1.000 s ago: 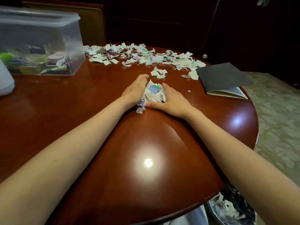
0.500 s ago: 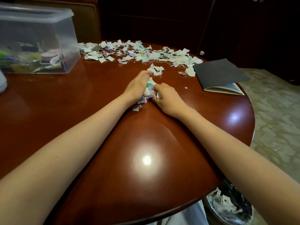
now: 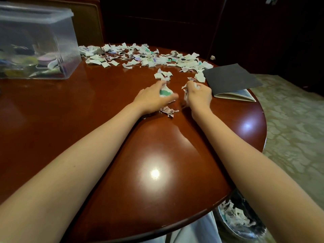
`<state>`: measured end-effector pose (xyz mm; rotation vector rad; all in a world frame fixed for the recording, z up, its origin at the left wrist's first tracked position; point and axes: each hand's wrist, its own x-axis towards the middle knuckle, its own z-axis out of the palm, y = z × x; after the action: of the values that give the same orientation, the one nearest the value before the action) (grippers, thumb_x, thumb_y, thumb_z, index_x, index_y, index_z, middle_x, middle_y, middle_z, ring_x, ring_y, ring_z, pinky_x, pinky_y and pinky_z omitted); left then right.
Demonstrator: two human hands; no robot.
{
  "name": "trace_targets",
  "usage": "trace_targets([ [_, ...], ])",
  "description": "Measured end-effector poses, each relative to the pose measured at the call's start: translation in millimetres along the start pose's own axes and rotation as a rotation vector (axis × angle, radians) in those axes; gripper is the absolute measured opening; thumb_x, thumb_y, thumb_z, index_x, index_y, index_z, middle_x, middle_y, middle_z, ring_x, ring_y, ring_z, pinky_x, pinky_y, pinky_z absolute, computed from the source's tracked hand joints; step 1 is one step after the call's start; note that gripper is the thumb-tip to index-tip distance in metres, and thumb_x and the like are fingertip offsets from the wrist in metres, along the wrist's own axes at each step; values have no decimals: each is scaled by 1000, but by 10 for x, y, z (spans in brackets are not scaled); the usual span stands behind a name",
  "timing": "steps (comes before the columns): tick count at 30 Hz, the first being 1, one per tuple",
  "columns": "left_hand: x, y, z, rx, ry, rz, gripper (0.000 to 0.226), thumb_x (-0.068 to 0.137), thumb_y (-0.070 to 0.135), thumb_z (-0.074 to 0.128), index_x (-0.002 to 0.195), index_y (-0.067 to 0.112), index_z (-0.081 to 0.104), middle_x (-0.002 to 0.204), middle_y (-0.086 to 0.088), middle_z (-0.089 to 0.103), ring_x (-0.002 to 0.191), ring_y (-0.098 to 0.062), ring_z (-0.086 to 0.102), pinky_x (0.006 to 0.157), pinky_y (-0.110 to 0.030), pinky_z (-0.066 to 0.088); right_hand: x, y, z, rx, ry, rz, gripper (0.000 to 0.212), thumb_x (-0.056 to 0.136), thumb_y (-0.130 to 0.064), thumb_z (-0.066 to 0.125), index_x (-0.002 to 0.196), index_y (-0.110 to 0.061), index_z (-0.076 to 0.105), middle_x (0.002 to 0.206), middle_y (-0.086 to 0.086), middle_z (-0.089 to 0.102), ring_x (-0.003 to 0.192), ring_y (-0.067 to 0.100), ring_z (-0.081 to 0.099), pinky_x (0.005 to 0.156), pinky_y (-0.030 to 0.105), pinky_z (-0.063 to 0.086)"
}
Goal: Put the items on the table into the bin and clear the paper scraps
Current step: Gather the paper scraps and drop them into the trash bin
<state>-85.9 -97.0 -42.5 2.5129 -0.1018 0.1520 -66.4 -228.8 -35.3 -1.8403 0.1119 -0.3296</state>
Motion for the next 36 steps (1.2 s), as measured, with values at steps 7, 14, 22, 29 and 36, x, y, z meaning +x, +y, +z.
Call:
trace_targets([
  [7, 64, 22, 71, 140, 5, 151, 43, 86, 45, 59, 122, 23, 53, 122, -5, 53, 115, -23, 45, 89, -32, 36, 68, 41, -29, 71, 30, 74, 43, 86, -22, 49, 45, -18, 41, 51, 0, 45, 55, 17, 38, 57, 32, 27],
  [14, 25, 73, 77, 77, 60, 184, 32, 90, 28, 53, 62, 25, 37, 67, 5, 47, 75, -22, 46, 63, -30, 30, 68, 50, -33, 135, 39, 81, 45, 84, -21, 52, 42, -20, 38, 47, -2, 41, 54, 19, 38, 58, 34, 28],
  [22, -48, 116, -41, -383, 375, 9, 38, 82, 9, 55, 51, 20, 35, 54, 4, 37, 53, -9, 33, 50, -25, 25, 32, 31, -99, 225, 65, 186, 43, 87, -22, 51, 47, -17, 37, 50, 0, 39, 47, 14, 32, 46, 28, 21],
  [29, -106, 257, -146, -889, 401, -149, 32, 83, -1, 45, 58, 14, 31, 55, 0, 31, 43, -10, 28, 41, -17, 22, -63, -43, -202, 405, 1, 347, 30, 89, -22, 48, 60, -14, 48, 58, 3, 54, 43, 14, 39, 40, 21, 26],
  [36, -217, 533, -175, -1404, 337, -314, 17, 83, -4, 38, 72, 9, 38, 49, 3, 32, 37, -7, 21, 34, -15, 18, -85, -81, -303, 713, -46, 470, 21, 91, -14, 48, 70, -9, 45, 60, 5, 47, 26, 5, 31, 29, 11, 22],
])
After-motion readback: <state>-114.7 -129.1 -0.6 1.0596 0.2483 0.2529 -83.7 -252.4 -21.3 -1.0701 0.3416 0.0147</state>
